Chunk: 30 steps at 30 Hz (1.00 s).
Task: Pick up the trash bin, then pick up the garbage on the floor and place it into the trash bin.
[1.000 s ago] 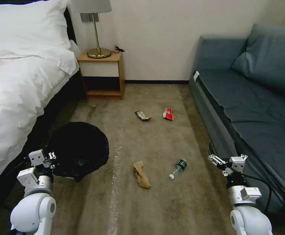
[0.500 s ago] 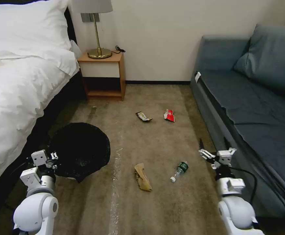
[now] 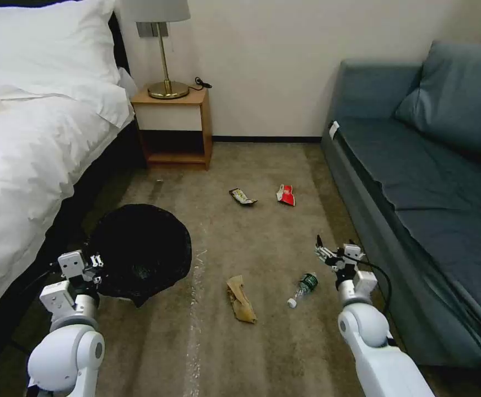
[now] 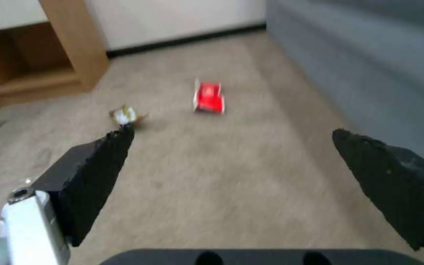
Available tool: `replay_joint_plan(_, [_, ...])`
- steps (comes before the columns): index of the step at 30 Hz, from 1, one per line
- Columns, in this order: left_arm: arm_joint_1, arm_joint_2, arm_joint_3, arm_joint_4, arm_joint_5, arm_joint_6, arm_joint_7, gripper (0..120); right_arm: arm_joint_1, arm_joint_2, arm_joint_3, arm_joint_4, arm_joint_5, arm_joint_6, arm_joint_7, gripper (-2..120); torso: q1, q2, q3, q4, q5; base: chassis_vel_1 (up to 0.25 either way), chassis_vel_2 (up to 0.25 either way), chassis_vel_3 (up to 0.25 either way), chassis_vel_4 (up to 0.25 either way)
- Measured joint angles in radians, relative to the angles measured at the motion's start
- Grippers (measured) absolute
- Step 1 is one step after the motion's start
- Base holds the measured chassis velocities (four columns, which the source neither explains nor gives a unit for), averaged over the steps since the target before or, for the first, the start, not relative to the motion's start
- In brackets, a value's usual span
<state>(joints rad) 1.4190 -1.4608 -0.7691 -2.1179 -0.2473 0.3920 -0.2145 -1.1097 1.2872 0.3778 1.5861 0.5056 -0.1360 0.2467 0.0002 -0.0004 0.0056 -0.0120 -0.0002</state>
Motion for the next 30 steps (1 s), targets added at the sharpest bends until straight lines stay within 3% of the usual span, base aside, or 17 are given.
replay_joint_plan(6, [-0.008, -0.019, 0.016, 0.008, 0.022, 0.0, -0.005, 4, 0.077, 0.001, -0.047, -0.016, 0.183, -0.238, 0.112, 100, 0.0, 0.0, 0.0, -0.0001, -0.0002, 0.0, 0.0, 0.0, 0.0])
replay_joint_plan(15, [-0.011, -0.023, 0.011, 0.017, 0.024, 0.0, -0.011, 4, 0.144, 0.052, -0.099, -0.135, 0.265, -0.399, 0.242, 100, 0.0, 0.0, 0.0, 0.0, 0.0, 0.0, 0.0, 0.0, 0.0])
replay_joint_plan(30, [0.002, -0.019, 0.007, 0.01, 0.005, 0.0, -0.011, 4, 0.215, 0.119, -0.05, -0.359, 0.191, -0.402, 0.219, 100, 0.0, 0.0, 0.0, -0.0001, 0.0, 0.0, 0.0, 0.0, 0.0])
